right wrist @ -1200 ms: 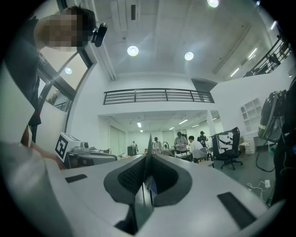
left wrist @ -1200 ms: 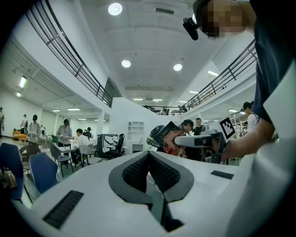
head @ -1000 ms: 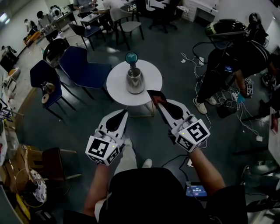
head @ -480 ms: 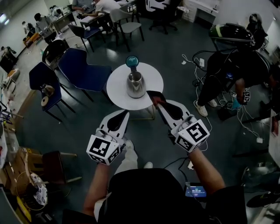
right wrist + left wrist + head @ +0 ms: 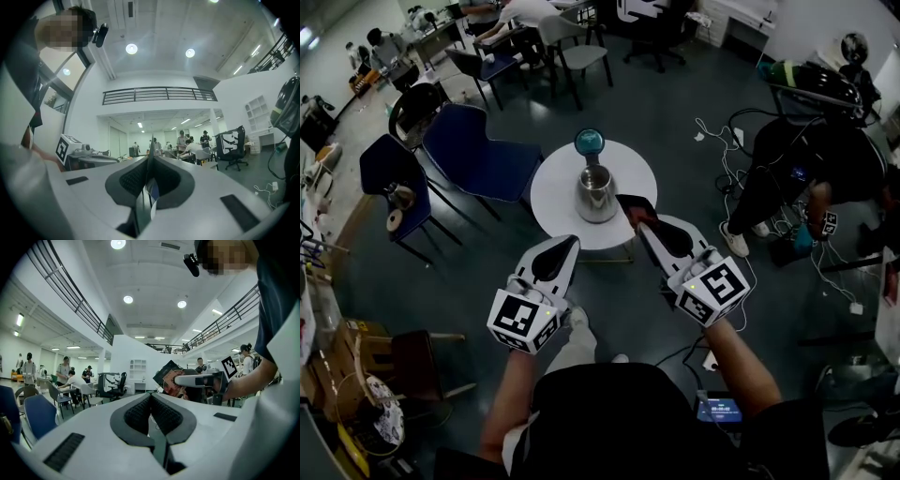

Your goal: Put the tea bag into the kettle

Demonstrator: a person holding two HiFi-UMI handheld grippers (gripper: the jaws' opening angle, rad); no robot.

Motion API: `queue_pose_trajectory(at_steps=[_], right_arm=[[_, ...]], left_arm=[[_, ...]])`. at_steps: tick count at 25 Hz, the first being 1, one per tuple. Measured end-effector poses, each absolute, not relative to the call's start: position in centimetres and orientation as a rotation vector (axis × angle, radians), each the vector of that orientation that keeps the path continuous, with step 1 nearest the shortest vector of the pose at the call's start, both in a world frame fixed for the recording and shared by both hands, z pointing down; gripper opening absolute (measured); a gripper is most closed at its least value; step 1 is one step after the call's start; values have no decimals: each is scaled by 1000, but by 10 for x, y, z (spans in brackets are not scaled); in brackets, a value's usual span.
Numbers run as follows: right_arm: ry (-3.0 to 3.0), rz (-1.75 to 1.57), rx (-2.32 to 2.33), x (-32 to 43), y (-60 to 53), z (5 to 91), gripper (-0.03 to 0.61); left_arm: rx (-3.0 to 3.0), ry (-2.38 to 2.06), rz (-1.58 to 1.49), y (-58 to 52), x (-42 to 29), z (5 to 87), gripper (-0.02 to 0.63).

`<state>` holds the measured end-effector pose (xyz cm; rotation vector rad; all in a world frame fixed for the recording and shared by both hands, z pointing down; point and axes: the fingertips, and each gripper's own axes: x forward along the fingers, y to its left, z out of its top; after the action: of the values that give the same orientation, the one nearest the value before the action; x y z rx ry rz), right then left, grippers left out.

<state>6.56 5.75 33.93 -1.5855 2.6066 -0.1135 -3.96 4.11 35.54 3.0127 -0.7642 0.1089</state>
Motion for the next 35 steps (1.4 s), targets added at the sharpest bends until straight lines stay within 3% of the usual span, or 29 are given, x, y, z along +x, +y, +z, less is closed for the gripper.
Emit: queue_pose_trajectory(at_steps=[35], right_arm=[[2573, -173, -1757, 49, -155, 356, 37]], left_arm=[[2989, -582, 94, -180, -47, 368, 15]])
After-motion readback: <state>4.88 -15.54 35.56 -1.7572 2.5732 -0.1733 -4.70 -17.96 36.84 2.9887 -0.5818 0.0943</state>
